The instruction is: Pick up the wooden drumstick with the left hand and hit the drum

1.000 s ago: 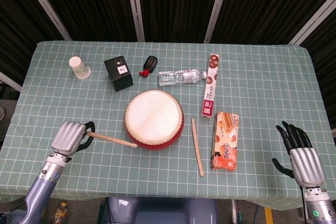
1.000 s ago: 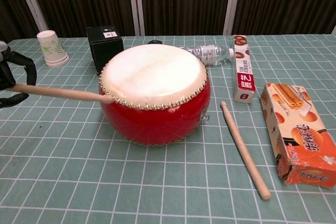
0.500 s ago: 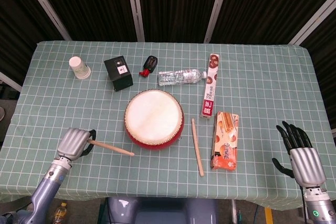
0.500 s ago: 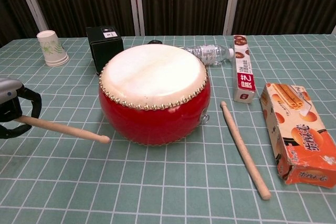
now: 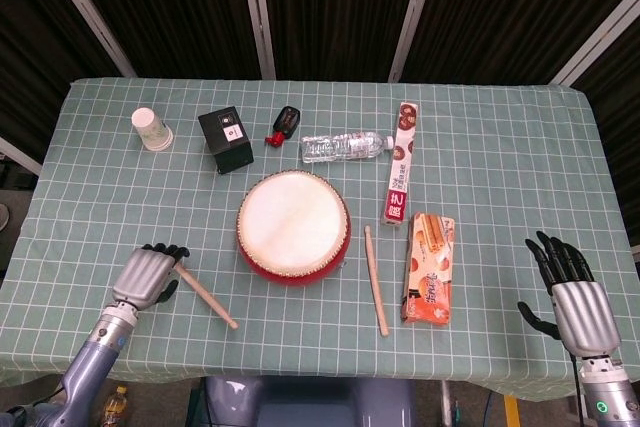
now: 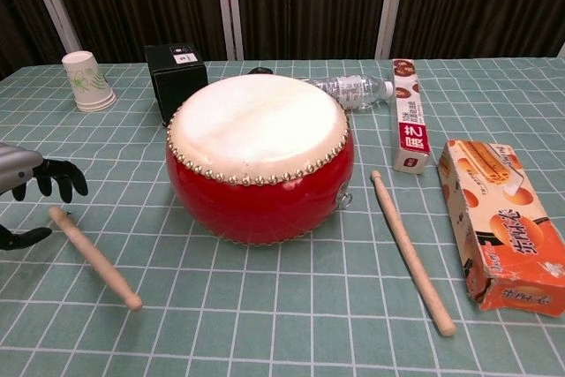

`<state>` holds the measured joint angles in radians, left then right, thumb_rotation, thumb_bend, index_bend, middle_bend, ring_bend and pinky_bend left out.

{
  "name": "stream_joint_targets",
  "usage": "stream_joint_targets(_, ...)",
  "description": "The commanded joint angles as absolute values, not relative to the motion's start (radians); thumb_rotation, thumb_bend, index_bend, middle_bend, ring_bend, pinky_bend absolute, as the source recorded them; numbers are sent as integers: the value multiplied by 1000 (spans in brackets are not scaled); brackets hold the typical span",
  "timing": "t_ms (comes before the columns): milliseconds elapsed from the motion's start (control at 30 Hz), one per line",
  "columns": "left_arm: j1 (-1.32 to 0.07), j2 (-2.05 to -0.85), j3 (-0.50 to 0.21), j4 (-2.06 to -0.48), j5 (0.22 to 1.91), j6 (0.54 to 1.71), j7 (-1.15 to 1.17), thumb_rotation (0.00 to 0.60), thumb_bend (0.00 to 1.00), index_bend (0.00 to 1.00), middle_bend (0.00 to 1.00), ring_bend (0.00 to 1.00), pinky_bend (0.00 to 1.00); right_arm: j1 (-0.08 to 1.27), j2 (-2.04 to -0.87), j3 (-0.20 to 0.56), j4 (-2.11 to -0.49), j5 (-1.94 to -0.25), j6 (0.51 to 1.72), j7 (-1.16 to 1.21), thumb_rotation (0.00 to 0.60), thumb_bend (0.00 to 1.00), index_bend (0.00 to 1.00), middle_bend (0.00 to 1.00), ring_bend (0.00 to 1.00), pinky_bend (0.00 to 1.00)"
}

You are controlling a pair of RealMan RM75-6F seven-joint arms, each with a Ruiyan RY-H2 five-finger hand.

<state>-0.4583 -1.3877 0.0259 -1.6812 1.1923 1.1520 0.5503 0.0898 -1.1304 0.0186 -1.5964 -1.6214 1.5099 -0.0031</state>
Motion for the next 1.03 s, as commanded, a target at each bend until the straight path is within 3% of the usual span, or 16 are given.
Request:
stream_joint_targets(33, -456, -1369, 26, -1710, 1194, 1156, 557, 600, 158, 232, 274, 242, 322, 89, -1131, 18, -1595, -1622, 1509, -5, 600, 284, 0, 0, 0, 99)
stream_joint_targets(233, -426, -1307, 32, -1781, 1260, 1211, 503, 600, 105, 122, 166, 136, 212, 89, -1132, 17, -1593, -1621, 1509, -8, 600, 283, 0, 0, 0, 99)
stream_joint_targets(533, -301, -1171, 73, -1771, 1488, 1426, 249, 600, 13, 0, 9, 3, 54, 89, -1131, 14, -1592, -1627, 1510, -14, 600, 283, 0, 0, 0, 99)
stream_joint_targets(633, -258, -1150, 86, -1722, 1532, 1490, 199, 600, 0, 0, 0, 0, 1, 90, -1131, 14, -1591, -1629, 1509, -19, 600, 284, 0, 0, 0, 99)
stream_joint_targets(1033, -149, -1126, 106, -1618, 1591, 1604, 96, 600, 0, 0, 0, 0, 0, 91, -1141, 12, -1577, -1647, 1519, -31, 600, 283, 0, 0, 0, 99)
